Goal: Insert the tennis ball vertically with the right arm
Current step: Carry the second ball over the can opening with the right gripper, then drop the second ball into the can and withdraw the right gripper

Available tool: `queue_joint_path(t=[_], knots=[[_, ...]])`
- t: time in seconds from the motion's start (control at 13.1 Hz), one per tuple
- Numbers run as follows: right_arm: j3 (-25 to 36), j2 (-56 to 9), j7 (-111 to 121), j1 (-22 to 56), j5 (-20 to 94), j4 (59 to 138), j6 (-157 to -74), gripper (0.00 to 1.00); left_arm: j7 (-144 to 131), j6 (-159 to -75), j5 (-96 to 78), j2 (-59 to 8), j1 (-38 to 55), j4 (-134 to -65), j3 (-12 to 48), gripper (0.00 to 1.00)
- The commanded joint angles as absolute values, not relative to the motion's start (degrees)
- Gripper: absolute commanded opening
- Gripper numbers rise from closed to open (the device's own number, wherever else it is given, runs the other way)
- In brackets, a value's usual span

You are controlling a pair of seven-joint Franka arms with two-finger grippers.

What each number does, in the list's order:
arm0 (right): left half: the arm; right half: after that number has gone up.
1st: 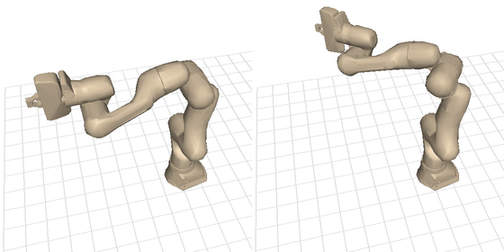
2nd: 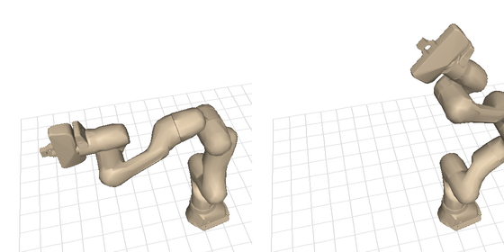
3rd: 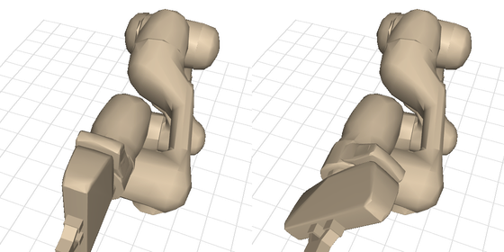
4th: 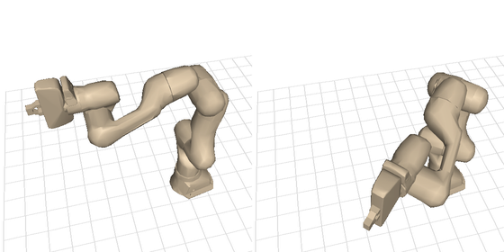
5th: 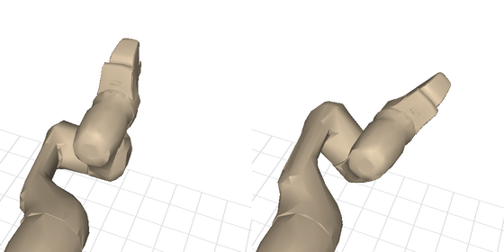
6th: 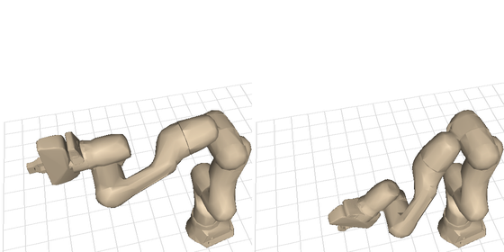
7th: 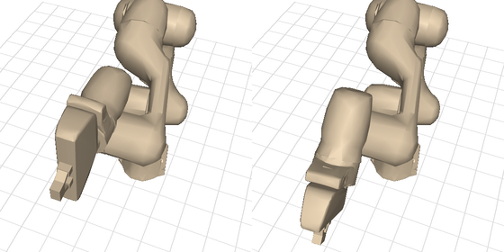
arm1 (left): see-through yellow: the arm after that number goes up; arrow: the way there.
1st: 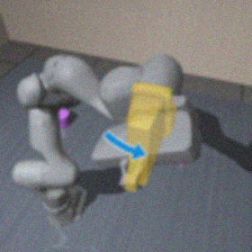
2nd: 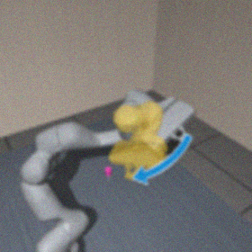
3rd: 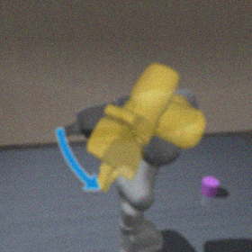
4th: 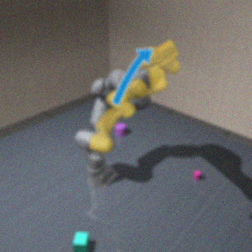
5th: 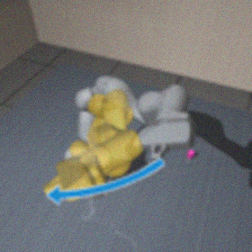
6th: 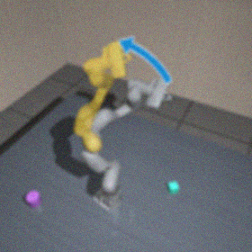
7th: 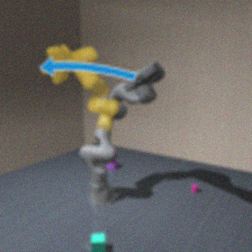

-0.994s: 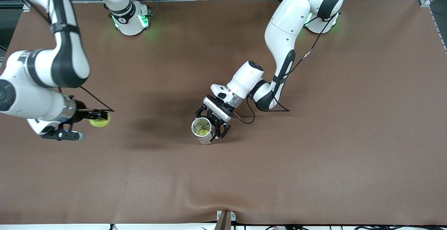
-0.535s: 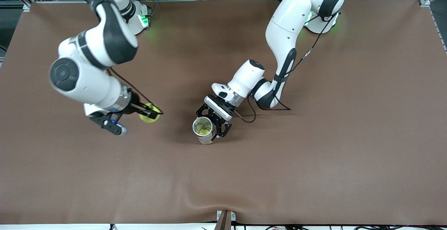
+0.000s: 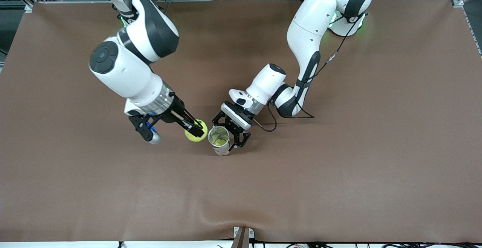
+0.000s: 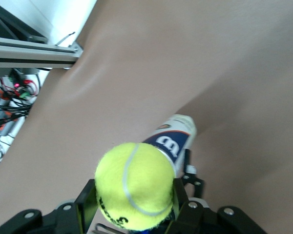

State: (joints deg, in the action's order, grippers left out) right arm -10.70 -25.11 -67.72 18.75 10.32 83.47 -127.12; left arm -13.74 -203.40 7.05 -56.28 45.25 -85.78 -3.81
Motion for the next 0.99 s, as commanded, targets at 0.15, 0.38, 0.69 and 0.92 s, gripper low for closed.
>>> queue_joint_path(t=[0.15,0.38,0.69,0.92], knots=[[-10.6,-30.1,-70.0,20.8,10.5,79.6,-130.7,0.05,-13.4,-203.8,6.6,-54.1,45.8,-88.4,-4.3,1.0],[-10.7,-31.5,-70.2,22.3,7.7,80.2,-130.5,0.07,-13.4,-203.7,6.6,-54.1,45.8,-88.3,-4.3,1.0],[-11.7,-31.5,-70.2,22.4,7.4,80.7,-129.9,0.12,-13.4,-203.8,6.6,-54.1,45.8,-88.3,-4.3,1.0],[-11.7,-31.4,-70.1,22.3,7.3,81.1,-128.9,0.23,-13.4,-203.8,6.6,-54.1,45.8,-88.3,-4.3,1.0]])
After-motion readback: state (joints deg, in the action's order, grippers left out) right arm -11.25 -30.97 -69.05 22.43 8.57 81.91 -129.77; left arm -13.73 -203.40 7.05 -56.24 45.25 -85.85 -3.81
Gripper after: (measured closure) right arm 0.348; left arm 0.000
